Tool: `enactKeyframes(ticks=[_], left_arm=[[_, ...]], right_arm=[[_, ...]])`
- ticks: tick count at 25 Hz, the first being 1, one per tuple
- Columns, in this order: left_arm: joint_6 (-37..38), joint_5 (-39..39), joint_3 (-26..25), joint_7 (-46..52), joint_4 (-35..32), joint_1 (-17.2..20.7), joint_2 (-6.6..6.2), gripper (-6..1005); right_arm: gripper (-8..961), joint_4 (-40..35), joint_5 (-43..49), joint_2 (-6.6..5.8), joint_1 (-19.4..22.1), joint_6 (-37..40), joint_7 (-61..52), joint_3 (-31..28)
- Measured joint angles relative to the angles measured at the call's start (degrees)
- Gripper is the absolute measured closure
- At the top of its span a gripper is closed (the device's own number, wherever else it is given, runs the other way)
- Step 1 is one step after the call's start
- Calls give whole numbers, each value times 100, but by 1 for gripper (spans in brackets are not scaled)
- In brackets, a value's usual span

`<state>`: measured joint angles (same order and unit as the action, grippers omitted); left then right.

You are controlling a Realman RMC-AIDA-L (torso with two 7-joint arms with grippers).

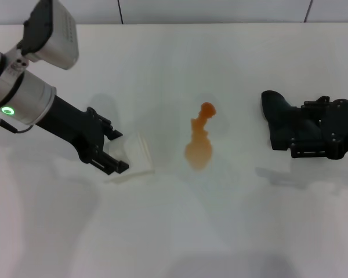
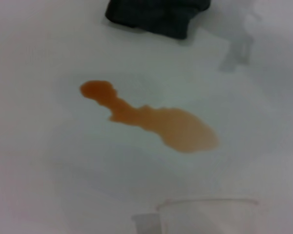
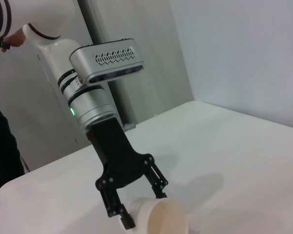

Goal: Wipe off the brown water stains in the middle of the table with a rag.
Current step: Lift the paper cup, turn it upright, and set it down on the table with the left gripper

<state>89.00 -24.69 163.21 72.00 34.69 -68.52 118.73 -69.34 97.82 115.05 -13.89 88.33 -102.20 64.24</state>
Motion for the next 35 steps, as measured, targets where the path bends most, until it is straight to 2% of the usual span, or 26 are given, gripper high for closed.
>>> enactKeyframes(ticks=[11, 12, 17, 18, 19, 25, 31, 35], left_arm=[[31, 1087, 0, -91, 600, 358, 6, 256], [39, 1447, 0, -144, 673, 496, 8, 257], [57, 2265, 0, -214, 745, 806, 10, 262], [57, 2649, 0, -244, 748, 951, 9, 263], [57, 2649, 0, -244, 748, 951, 9, 264], [84, 3807, -5, -347, 741, 1442, 22, 269], [162, 5077, -8, -656, 442, 2106, 27, 275], [193, 5578, -9, -1051, 77, 2487, 25, 278]], right_arm=[[183, -6, 1, 0, 1, 0, 8, -13], [183, -7, 1, -1, 1, 0, 8, -14], [182, -3, 1, -6, -4, 0, 8, -14], [182, -2, 0, -7, -7, 0, 7, -14], [182, -1, 0, -8, -7, 0, 6, -14], [183, 8, 0, -9, -9, 0, -5, 1], [182, 8, 0, -9, -9, 0, -14, 24], [182, 9, 0, -9, -9, 22, -17, 32]])
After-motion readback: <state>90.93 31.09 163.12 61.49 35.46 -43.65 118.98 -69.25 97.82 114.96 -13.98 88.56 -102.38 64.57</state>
